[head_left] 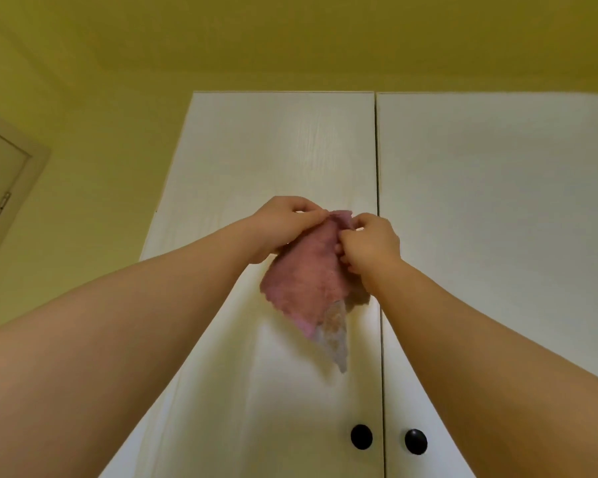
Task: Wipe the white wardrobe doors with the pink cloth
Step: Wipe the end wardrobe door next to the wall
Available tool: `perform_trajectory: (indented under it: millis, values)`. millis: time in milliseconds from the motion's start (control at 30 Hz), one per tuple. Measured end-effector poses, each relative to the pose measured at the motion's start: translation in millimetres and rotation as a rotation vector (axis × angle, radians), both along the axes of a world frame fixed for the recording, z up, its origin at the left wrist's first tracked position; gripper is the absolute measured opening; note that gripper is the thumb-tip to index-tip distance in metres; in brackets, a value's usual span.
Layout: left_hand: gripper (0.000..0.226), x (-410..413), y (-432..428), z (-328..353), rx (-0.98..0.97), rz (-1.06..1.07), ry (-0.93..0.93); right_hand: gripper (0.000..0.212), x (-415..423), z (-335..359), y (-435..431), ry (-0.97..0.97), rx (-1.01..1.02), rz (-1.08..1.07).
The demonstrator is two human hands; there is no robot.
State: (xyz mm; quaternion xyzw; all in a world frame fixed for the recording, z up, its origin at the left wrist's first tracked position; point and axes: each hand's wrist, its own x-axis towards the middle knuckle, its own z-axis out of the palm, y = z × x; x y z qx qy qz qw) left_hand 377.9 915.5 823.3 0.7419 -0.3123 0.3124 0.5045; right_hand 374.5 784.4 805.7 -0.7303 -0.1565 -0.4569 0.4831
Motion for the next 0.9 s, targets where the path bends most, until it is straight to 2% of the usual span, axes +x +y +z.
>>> perform_trajectory:
  millis: [67,100,133,200,267,367,500,600,633,733,767,833,900]
  values:
    - [0.019,8,-1,7,-0.099,-0.045,0.041,0.014,9,9,-3,-0.114,0.031,-0.069]
    - [0.022,12,-2,7,-0.113,0.003,0.021,0.015,12,9,-5,-0.139,0.084,-0.08]
    - [0.024,21,-2,10,-0.072,0.142,-0.063,0.017,21,13,-5,-0.18,0.139,-0.078]
    - [0.033,33,-2,14,0.208,0.579,-0.286,0.019,32,20,-8,-0.266,0.251,-0.12]
    - [0.04,50,-2,15,0.416,0.785,-0.438,0.02,47,24,-6,-0.369,0.284,-0.178]
    - [0.049,76,-2,23,0.595,0.879,-0.497,0.023,69,29,-5,-0.526,0.12,-0.287]
    - [0.055,100,5,35,0.578,0.831,-0.456,0.02,92,43,-4,-0.598,-0.07,-0.321]
    - [0.056,114,12,45,0.614,0.938,-0.57,0.022,106,60,5,-0.649,-0.196,-0.33]
    - [0.054,115,11,48,0.615,0.966,-0.615,0.021,110,63,6,-0.641,-0.26,-0.383]
    - [0.044,106,7,55,0.565,1.014,-0.691,0.028,122,67,9,-0.524,-0.464,-0.76]
    - [0.039,102,6,58,0.563,1.043,-0.721,0.031,122,70,10,-0.468,-0.488,-0.827]
    - [0.03,105,4,59,0.561,1.049,-0.758,0.038,122,72,10,-0.396,-0.503,-0.84]
    - [0.024,110,5,62,0.524,1.032,-0.788,0.052,123,83,5,-0.412,-0.494,-0.804]
